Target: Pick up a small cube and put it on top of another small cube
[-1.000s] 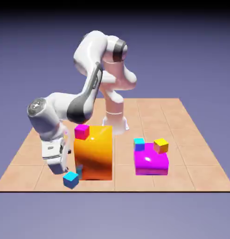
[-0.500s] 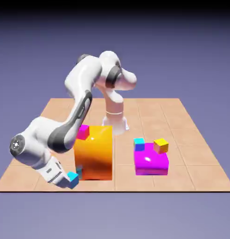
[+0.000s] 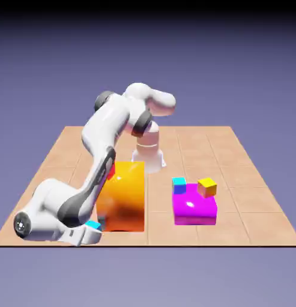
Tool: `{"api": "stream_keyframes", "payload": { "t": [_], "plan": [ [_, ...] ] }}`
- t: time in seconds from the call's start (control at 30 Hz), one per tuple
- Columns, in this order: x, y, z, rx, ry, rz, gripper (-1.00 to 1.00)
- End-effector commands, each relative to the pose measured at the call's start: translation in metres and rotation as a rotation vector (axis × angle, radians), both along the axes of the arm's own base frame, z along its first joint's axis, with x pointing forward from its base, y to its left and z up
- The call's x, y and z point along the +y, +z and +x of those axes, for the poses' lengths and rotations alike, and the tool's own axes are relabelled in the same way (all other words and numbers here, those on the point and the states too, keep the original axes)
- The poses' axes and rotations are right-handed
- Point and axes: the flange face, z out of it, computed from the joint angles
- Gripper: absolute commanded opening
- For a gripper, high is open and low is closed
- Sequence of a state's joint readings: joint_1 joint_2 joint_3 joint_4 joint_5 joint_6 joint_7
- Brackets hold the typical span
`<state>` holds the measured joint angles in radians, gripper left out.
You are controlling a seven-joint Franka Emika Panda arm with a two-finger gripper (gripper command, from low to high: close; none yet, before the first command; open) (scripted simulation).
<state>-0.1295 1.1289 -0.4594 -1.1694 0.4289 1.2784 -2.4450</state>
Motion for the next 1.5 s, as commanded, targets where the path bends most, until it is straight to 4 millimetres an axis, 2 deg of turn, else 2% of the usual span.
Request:
{"api": "stream_keyframes", "payload": {
  "t": [0.0, 0.07, 0.1, 0.13, 0.3, 0.4, 0.53, 0.7, 0.93, 1.13, 1.3, 1.47],
  "plan": [
    [0.003, -0.007, -0.005, 0.0, 0.0, 0.0, 0.0],
    [0.007, -0.016, -0.013, 0.001, 0.001, -0.001, 0.0],
    [0.007, -0.016, -0.013, 0.001, 0.001, -0.001, -1.0],
    [0.007, -0.016, -0.013, 0.001, 0.001, -0.001, -1.0],
    [-0.007, 0.016, 0.011, 0.0, 0.0, 0.0, -1.0],
    [-0.017, 0.037, 0.019, -0.007, -0.013, 0.012, -1.0],
    [-0.048, 0.065, 0.006, -0.081, -0.128, 0.124, -1.0],
    [-0.083, 0.113, -0.011, -0.186, -0.246, 0.243, -1.0],
    [-0.123, 0.197, -0.04, -0.345, -0.363, 0.363, -1.0],
    [-0.146, 0.281, -0.072, -0.478, -0.423, 0.417, -1.0],
    [-0.154, 0.351, -0.102, -0.576, -0.447, 0.428, -1.0],
    [-0.148, 0.417, -0.132, -0.653, -0.455, 0.409, -1.0]
  ]
}}
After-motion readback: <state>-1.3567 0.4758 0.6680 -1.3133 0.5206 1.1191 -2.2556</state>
